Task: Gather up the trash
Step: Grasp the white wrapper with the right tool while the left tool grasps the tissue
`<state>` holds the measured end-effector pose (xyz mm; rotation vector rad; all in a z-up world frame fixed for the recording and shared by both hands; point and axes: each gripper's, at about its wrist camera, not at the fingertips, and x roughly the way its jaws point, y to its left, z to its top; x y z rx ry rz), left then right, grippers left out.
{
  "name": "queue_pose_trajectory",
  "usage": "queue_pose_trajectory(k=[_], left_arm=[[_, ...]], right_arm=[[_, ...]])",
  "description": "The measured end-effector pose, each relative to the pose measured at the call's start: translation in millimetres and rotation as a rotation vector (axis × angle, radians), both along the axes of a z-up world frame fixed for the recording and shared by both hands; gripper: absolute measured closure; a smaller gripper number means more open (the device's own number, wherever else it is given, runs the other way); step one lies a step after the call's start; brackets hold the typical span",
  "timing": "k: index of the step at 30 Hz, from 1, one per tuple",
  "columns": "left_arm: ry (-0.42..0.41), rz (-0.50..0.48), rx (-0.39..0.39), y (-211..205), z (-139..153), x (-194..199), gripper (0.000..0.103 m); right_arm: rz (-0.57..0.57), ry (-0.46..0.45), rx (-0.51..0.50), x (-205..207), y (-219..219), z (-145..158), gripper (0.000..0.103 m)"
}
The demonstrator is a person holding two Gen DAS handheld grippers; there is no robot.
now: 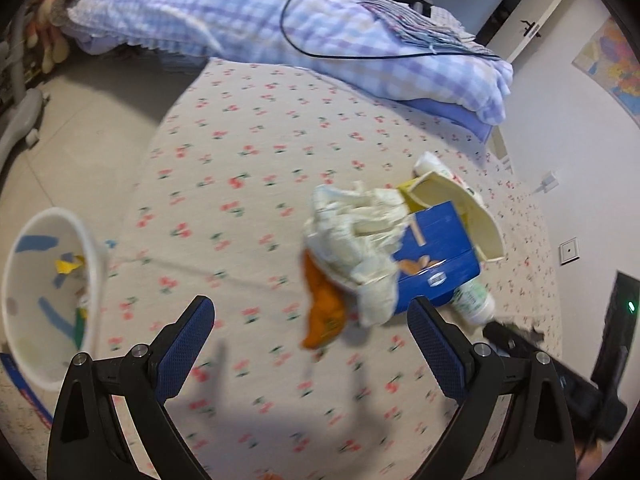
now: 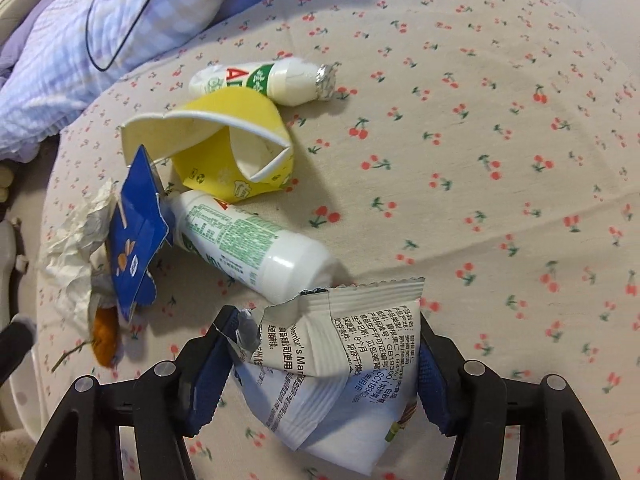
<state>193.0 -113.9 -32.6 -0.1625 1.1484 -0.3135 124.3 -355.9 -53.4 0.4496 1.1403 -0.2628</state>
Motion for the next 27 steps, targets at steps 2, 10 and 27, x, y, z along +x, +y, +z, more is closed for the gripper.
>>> queue_pose_trajectory(k=[2, 10, 27], left_arm=[[-0.010, 0.012, -0.016, -7, -2, 3, 0.005], [0.002, 0.060, -0.093, -22, -13, 16, 0.013], [0.001, 0.089, -0.074, -30, -27, 22, 0.067]], right_arm=[[0.008, -0.010, -0.012, -6, -5, 4, 0.034], [0.017, -0.021, -0.034, -30, -35, 14, 0.034], [-0.017, -0.008, -0.038, -50, -72, 12, 0.034]])
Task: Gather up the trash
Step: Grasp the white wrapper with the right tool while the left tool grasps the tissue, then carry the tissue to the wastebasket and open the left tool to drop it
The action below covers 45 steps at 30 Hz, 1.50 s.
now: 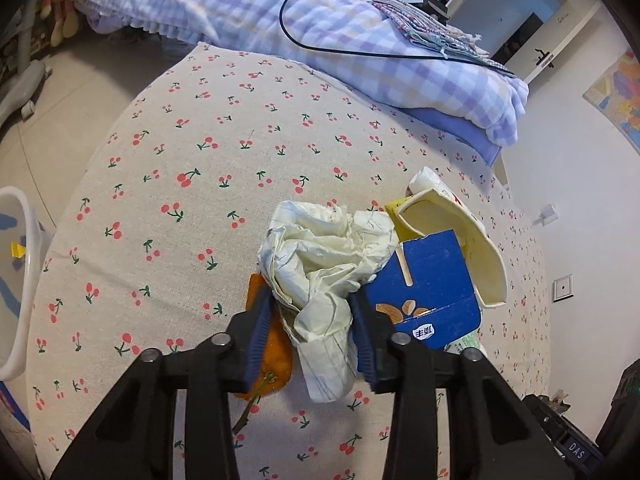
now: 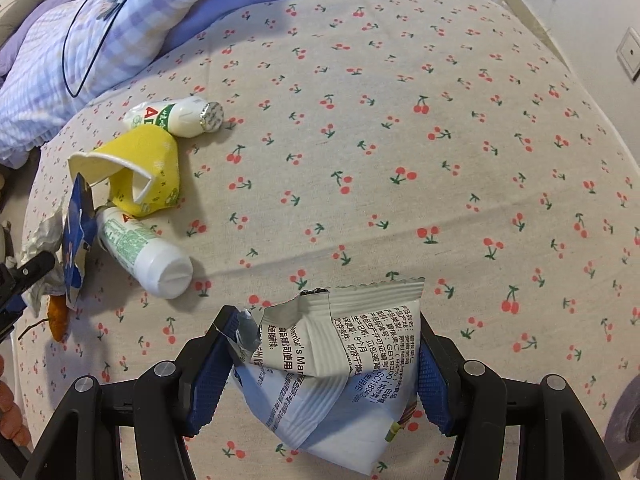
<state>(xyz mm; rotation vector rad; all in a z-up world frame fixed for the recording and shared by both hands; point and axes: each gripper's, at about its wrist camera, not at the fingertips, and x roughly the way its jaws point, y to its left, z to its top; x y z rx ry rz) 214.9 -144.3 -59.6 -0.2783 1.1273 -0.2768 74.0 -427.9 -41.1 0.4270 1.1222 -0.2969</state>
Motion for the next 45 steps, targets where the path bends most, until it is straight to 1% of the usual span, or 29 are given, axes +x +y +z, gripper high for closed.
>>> queue_pose_trajectory(k=[2, 8, 18, 30, 45], left_arm=[[-0.010, -0.008, 0.003, 1, 3, -2, 0.069], [-0.048, -0.031, 0.001, 8, 20, -11, 0.071], [-0.078, -0.011, 0.000, 40, 40, -24, 0.071], [-0.094, 0.041, 0.013, 92, 50, -32, 0.071], [-0.078, 0.120, 0.045, 163, 48, -43, 0.071]], right_arm=[[-0.001, -0.003, 0.005, 0, 1, 1, 0.034], [0.014, -0.029, 0.012, 1, 7, 10, 0.034], [0.050, -0.061, 0.029, 9, 33, 21, 0.034], [0.136, -0.073, 0.044, 29, 84, 24, 0.034], [0.249, -0.078, 0.067, 52, 159, 20, 0.034]])
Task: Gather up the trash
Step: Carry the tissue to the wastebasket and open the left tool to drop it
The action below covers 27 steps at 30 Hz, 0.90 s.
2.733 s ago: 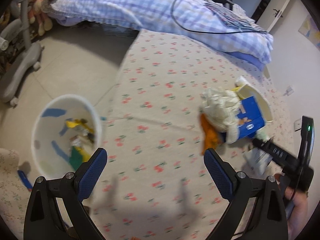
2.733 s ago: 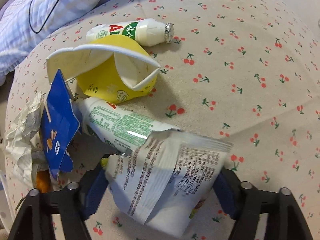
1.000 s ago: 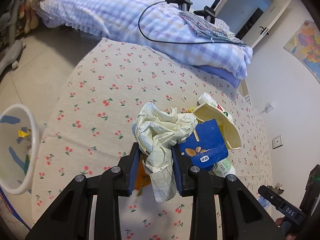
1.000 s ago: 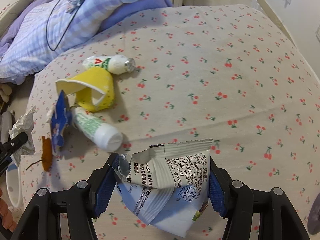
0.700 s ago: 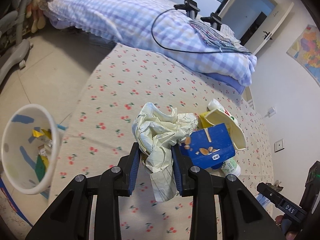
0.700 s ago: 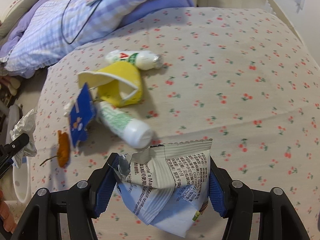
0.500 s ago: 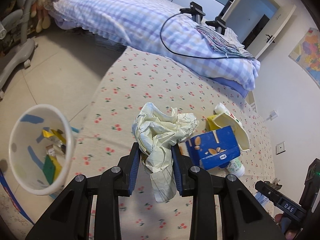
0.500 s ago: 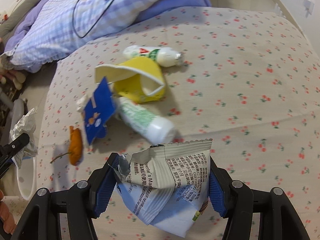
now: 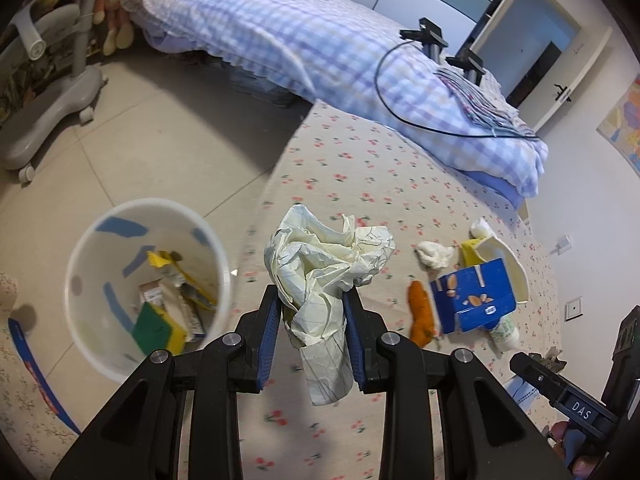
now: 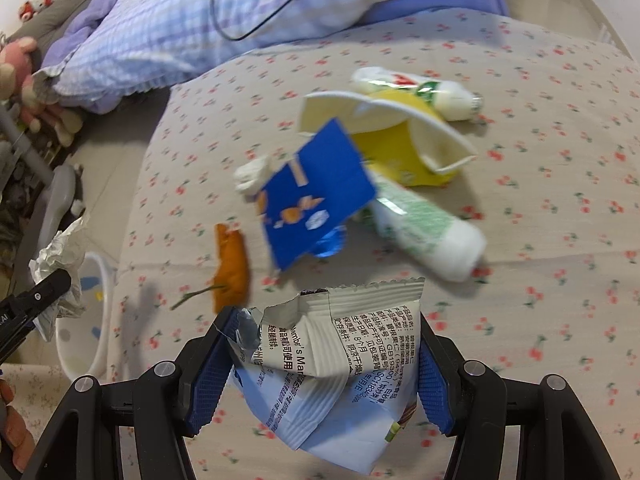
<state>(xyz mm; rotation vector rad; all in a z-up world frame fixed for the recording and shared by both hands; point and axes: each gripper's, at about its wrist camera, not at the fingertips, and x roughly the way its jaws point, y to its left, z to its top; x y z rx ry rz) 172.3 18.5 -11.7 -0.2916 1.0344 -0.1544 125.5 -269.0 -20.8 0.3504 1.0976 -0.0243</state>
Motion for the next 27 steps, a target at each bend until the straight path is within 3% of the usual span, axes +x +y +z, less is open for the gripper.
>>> queue_pose_trajectory(k=[21, 24, 26, 27], left_arm=[[0.072, 0.143, 0.049, 112, -26, -15, 0.069], [0.094, 0.142, 0.069, 117, -28, -14, 0.056], [0.099, 0.155, 0.103, 123, -29, -16, 0.033], [0.098, 0.161, 0.116, 124, -29, -16, 0.028]], right_arm=[[0.216, -0.039, -0.003, 28, 127, -13, 0.034], [0.233, -0.028, 0.000, 34, 140, -21, 0.034], [0.241, -0.024, -0.003, 36, 146, -24, 0.034], [0.244, -0.023, -0.006, 38, 149, -26, 0.034]])
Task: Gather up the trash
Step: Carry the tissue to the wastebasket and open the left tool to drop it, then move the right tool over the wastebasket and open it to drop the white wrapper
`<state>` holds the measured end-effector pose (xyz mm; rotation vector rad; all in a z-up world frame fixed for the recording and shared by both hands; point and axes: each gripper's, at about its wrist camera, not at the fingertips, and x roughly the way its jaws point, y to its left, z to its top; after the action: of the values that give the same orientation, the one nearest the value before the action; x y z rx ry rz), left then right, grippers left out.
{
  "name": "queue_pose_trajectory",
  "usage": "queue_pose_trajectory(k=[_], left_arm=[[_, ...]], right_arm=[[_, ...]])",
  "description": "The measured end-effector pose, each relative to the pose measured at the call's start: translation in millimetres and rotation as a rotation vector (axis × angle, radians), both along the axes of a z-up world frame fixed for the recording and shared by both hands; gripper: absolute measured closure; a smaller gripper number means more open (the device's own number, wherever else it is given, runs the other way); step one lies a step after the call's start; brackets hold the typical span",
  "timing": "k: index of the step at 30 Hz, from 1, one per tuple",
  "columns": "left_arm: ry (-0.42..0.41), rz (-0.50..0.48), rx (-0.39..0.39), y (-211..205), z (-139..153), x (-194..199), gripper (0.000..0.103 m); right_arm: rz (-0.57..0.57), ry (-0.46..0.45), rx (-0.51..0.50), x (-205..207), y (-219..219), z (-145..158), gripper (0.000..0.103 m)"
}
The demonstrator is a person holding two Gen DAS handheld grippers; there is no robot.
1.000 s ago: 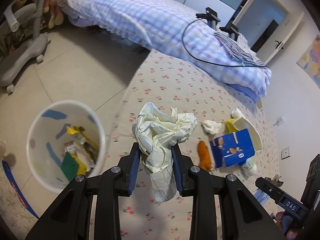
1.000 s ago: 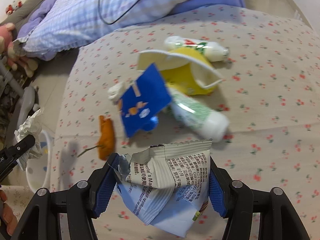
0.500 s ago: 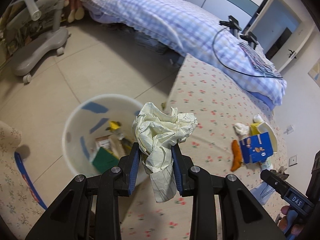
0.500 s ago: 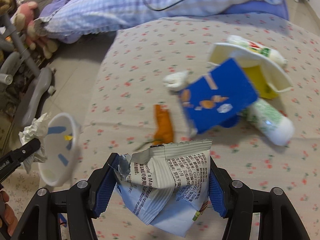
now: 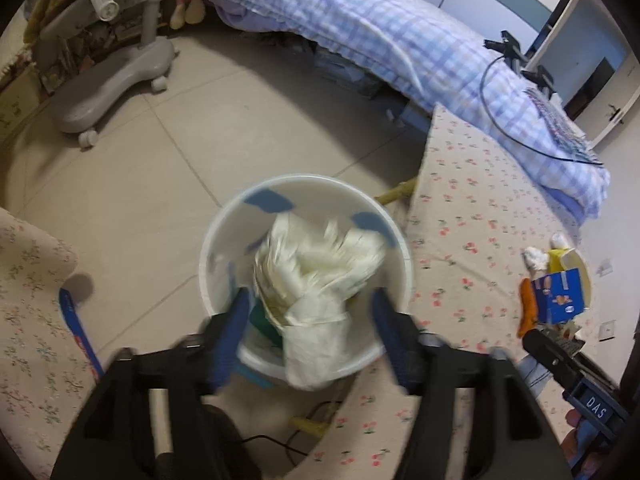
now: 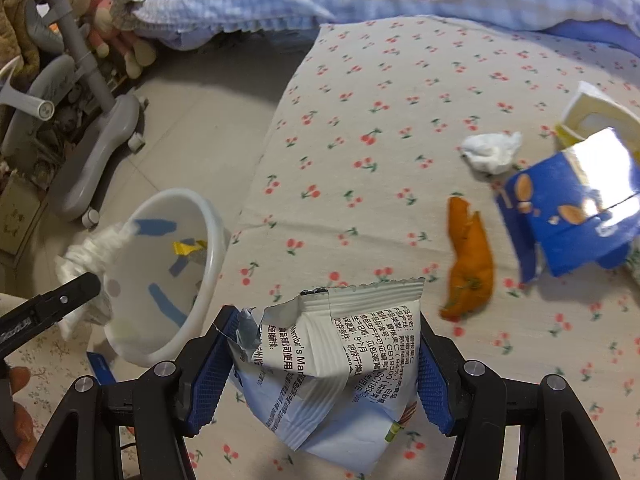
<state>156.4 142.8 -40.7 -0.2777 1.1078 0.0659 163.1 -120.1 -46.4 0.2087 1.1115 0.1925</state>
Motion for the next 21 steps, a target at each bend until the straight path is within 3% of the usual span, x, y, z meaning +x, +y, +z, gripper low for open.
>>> queue_pose_trajectory(k=[2, 5, 21], left_arm=[[-0.002, 0.009, 0.030, 6, 0, -2, 0.020], [0.007, 0.018, 0.067, 18, 0, -5, 0.017], [0.075, 0.052, 0.145, 68, -14, -28, 0.016]], right_arm=[[0.006, 0.003, -0.002, 3, 7, -3, 0.034], [0.015, 0.005, -0.006, 8, 15, -7, 0.034], [0.143, -0.035, 0.012, 34, 92, -22, 0.034]])
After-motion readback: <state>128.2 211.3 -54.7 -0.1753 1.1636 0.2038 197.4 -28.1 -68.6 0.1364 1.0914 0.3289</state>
